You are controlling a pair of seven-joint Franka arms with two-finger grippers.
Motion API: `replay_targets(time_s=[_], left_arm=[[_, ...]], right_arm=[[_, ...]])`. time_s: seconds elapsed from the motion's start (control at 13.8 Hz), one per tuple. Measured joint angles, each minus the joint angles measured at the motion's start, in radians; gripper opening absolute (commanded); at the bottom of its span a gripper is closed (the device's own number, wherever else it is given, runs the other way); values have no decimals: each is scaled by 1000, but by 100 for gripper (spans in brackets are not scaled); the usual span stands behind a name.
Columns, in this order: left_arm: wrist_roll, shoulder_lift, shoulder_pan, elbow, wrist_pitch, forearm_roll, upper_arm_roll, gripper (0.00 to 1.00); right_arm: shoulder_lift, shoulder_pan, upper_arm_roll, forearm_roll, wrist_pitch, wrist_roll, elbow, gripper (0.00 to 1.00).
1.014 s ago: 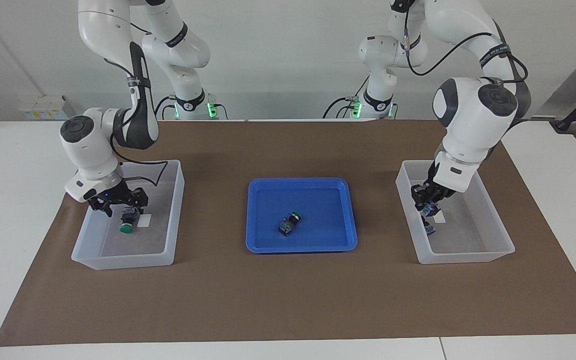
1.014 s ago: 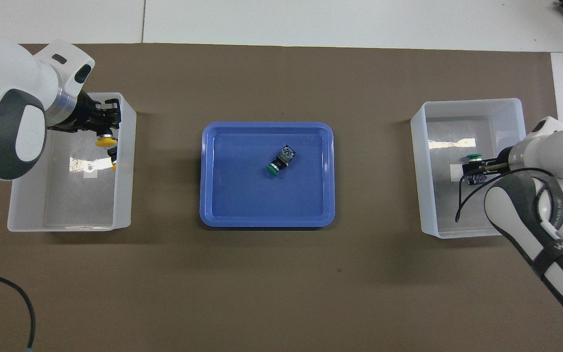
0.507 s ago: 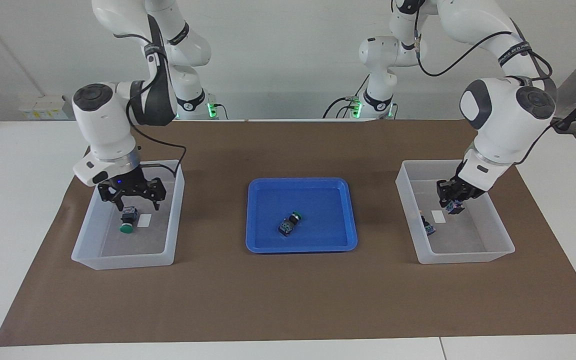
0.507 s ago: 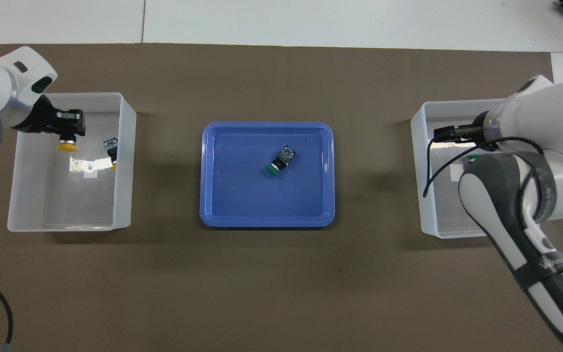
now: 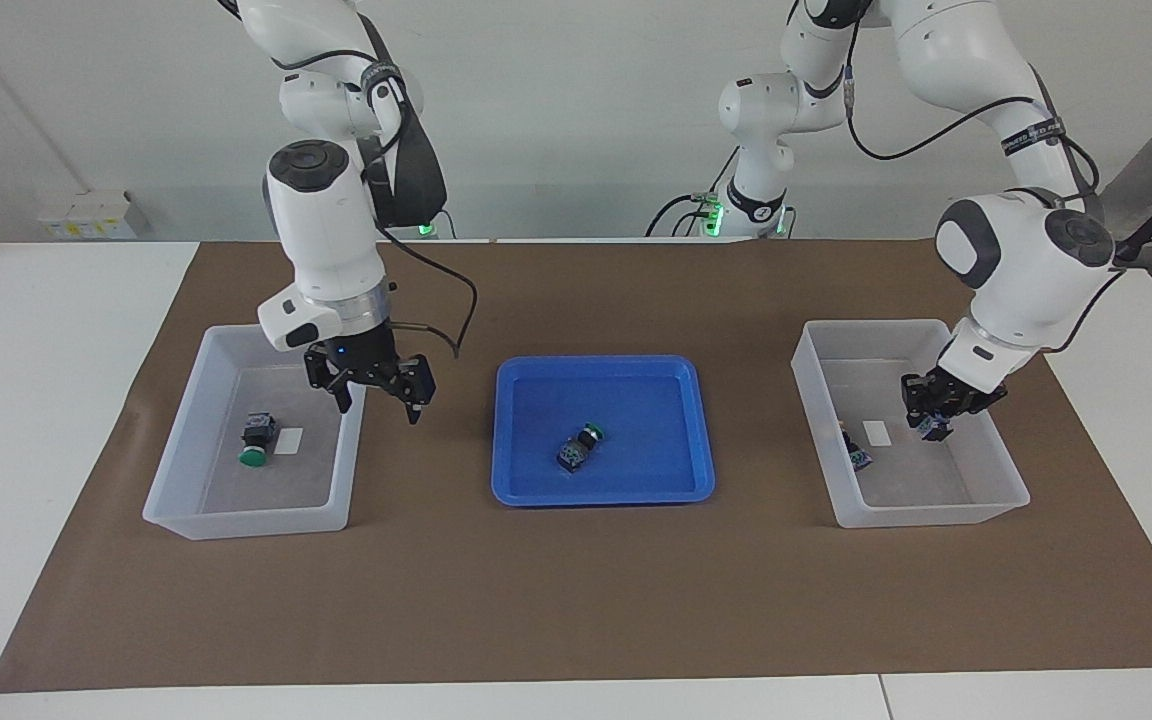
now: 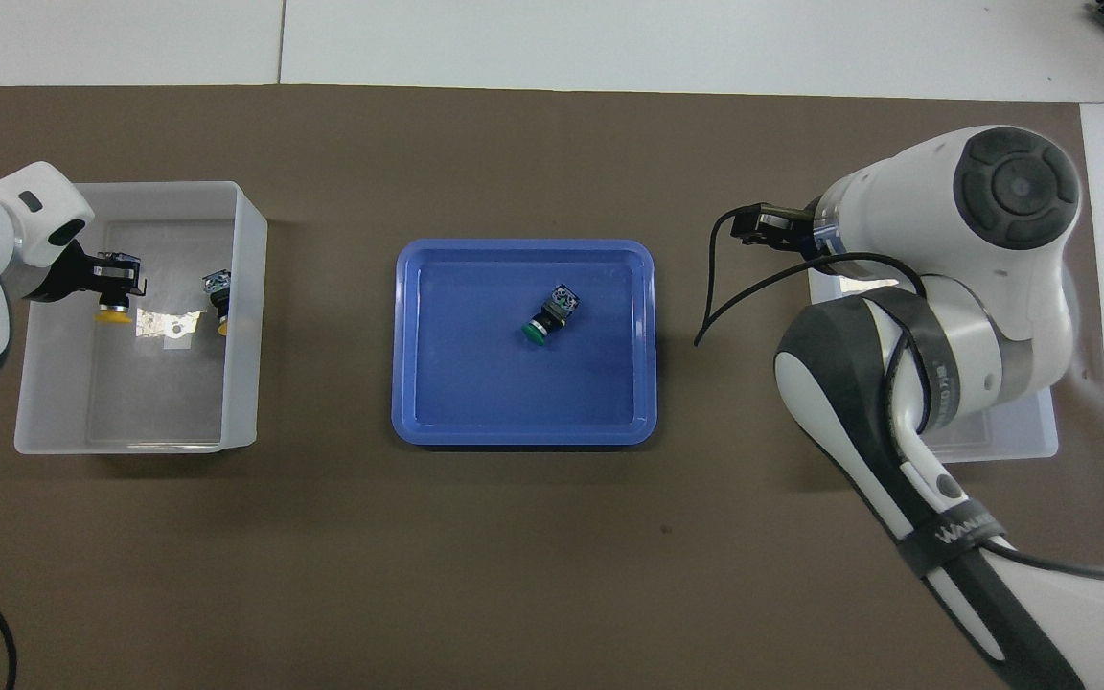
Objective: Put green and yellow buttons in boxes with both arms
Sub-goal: 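Reach the right gripper to the last green button in the tray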
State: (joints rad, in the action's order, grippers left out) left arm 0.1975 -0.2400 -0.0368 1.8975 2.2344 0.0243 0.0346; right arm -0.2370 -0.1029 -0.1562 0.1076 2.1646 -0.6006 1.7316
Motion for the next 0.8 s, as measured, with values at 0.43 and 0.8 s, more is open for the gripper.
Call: replay_targets(time_s=[0.43,0.8], left_arm=[[0,-39,0,103,183,0,-1,10],[1,-78,-8,100,225,0,0,78]], right_arm=[[-159,-124,0,-6,64,-277,-95,100],[-268,-237,0,23,64,-532,-170,100]])
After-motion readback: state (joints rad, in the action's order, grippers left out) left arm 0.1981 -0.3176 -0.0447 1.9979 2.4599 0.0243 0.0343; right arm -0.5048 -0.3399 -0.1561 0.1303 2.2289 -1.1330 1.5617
